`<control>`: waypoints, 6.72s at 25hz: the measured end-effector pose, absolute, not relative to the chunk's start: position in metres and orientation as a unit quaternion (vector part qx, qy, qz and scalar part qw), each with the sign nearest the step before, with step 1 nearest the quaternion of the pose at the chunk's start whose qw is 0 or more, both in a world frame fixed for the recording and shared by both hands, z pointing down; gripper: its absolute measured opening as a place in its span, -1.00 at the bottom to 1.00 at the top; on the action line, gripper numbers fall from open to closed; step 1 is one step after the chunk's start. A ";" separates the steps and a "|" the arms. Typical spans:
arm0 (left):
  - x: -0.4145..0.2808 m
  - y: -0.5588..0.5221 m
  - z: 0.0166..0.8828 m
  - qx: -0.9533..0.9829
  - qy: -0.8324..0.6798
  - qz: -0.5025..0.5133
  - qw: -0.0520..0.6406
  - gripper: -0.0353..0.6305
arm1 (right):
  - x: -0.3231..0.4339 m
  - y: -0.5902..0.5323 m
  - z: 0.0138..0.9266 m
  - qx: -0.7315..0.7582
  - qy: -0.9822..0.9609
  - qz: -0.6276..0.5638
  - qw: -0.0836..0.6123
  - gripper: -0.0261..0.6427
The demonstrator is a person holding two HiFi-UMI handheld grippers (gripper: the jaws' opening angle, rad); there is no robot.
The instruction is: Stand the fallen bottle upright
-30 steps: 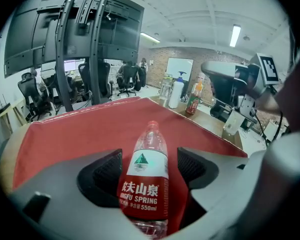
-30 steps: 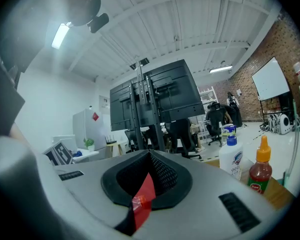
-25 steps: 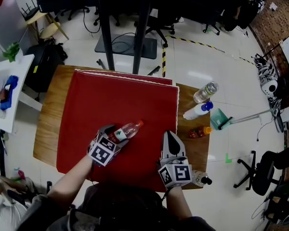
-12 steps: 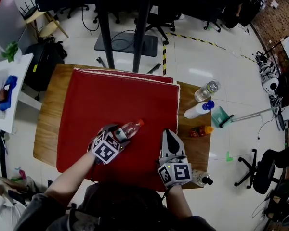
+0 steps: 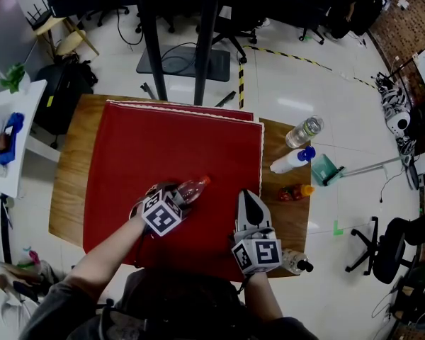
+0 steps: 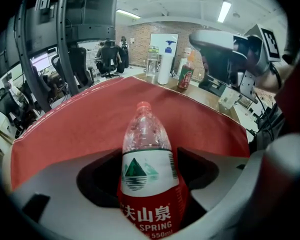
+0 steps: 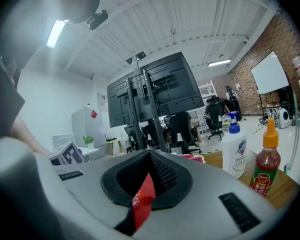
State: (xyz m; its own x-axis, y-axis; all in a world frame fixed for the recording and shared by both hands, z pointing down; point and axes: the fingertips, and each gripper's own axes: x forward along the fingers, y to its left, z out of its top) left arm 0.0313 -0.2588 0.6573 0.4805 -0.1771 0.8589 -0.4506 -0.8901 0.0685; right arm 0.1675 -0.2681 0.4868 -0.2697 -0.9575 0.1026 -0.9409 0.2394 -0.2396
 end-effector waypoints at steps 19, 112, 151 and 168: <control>0.041 -0.264 0.674 0.815 -0.167 0.528 0.171 0.25 | 0.173 -0.272 0.492 -0.607 0.783 -0.135 0.032 -0.88; -0.050 -0.239 0.558 0.915 -0.376 0.093 0.113 0.19 | 0.098 -0.208 0.472 -0.587 0.802 -0.111 0.008 -0.88; -0.084 -0.188 0.524 0.903 -0.411 0.087 0.090 0.39 | 0.088 -0.175 0.456 -0.581 0.807 -0.102 0.015 -0.88; -0.121 -0.176 0.418 0.890 -0.451 0.018 0.061 0.29 | 0.079 -0.174 0.431 -0.559 0.825 -0.082 0.027 -0.88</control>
